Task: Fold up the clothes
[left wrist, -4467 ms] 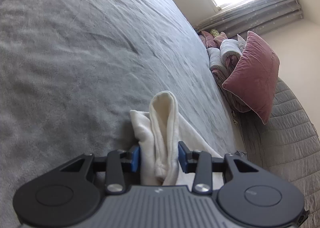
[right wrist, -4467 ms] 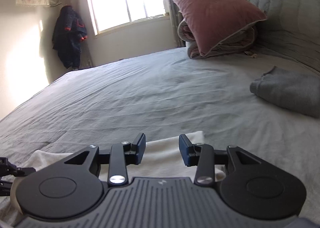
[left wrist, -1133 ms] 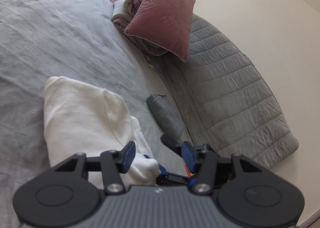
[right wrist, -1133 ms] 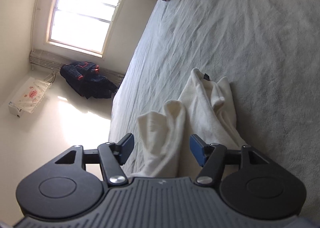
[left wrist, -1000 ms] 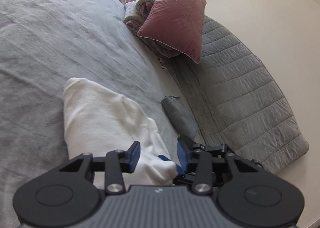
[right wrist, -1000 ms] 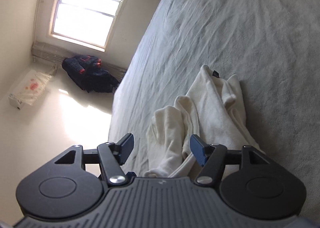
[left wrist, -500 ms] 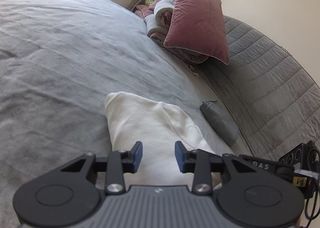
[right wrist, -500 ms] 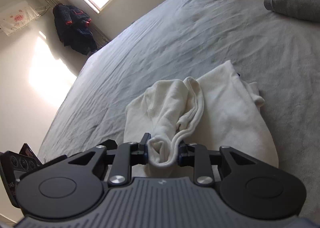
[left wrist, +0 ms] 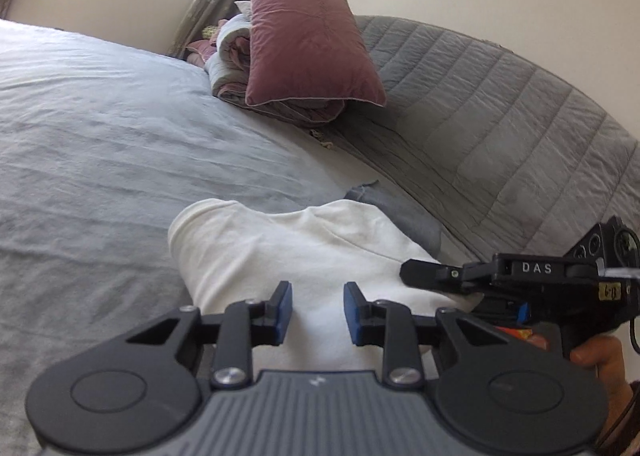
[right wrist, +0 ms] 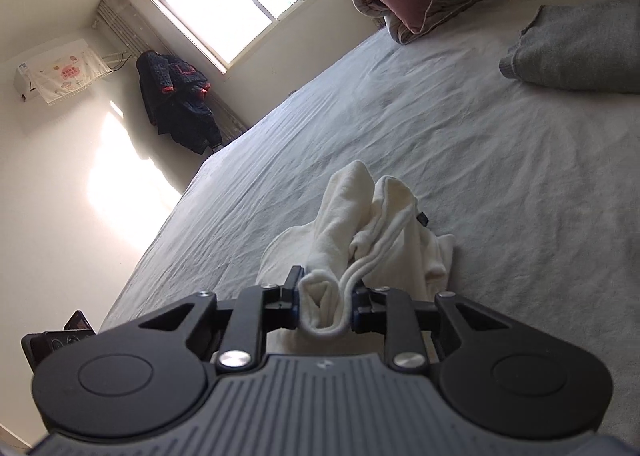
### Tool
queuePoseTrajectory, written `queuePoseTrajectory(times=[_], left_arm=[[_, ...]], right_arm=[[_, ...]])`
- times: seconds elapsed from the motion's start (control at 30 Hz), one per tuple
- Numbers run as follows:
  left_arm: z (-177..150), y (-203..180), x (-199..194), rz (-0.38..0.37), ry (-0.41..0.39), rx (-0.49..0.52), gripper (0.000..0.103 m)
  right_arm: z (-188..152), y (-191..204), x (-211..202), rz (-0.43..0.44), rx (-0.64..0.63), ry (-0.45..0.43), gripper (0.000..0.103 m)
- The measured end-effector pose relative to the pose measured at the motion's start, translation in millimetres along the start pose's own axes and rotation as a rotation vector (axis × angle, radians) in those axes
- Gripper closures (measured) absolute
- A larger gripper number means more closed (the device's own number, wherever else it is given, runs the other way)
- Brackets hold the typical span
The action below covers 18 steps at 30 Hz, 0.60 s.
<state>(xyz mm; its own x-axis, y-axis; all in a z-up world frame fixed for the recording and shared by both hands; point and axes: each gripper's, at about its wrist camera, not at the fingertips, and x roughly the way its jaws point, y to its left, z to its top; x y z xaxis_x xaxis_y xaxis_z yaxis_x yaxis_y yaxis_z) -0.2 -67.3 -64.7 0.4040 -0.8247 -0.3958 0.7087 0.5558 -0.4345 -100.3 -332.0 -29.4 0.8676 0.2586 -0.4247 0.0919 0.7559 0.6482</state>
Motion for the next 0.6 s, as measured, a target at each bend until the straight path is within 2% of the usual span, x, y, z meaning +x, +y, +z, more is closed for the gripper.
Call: queuePoseTrajectory(times=[0.07,0.17,0.2,0.27,0.37,0.5,0.6], left_arm=[[-5,-5,8,0.013,0.032,0.039,0.075],[-14,-7,17,0.026,0.059,0.079,0.075],[-15,-7,17,0.027,0.057,0.085,0.075],[-11,-7,15,0.028,0.055,0.075,0.075],[-6,-8,10,0.0,0.027,0.054,0.075],[-7,-12,10,-0.027,-0.003,0.072,0.075],[-14,-19,19,-0.043,0.039,0.116,0.075]], right_arm=[[-6,-10,1,-0.022,0.019,0.03,0.078],[-18,-18,3,-0.068,-0.016,0.062,0.076],[-19,-18,1,-0.062,-0.024,0.061,0.075],[-20,-17,-5,-0.051,-0.039,0.056,0.064],[-15,-11,-19,-0.047,-0.072,0.001,0.053],[-14,1,-32,-0.064,-0.173,-0.117,0.053],[-16,12,-30,-0.049,-0.251,-0.156,0.054]])
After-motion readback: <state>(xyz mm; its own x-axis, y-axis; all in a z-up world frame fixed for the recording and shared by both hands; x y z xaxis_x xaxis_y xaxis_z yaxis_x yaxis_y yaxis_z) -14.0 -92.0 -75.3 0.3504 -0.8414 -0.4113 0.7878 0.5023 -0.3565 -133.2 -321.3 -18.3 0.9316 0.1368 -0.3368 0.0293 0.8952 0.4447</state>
